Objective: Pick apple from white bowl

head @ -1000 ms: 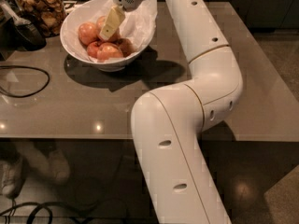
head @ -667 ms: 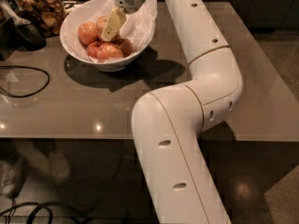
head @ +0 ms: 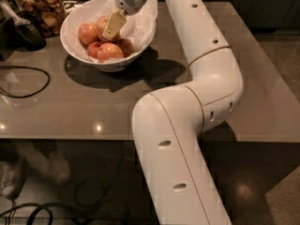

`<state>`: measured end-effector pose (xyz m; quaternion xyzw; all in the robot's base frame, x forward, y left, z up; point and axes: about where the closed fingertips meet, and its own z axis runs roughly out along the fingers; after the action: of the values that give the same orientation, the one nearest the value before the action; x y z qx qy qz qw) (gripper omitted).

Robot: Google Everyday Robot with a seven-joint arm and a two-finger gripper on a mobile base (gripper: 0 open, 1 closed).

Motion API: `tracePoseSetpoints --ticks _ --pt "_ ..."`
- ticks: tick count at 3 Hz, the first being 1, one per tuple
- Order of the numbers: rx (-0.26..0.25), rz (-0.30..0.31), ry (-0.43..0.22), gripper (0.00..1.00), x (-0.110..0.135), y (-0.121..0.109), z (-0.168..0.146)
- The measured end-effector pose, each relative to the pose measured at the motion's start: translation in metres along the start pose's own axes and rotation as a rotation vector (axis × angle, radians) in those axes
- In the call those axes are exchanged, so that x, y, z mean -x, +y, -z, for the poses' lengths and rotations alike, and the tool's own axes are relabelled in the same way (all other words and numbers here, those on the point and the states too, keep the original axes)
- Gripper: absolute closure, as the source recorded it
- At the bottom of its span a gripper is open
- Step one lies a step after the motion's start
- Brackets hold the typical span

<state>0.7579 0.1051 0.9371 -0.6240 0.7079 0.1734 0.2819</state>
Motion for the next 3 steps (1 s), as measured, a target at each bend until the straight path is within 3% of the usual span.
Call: tracePoseSetpoints --ticks 2,3 --pt "0.0 0.0 0.0 0.94 0.0 0.0 0.0" --pt "0.0 0.0 0.0 1.0 0.0 0.0 0.0"
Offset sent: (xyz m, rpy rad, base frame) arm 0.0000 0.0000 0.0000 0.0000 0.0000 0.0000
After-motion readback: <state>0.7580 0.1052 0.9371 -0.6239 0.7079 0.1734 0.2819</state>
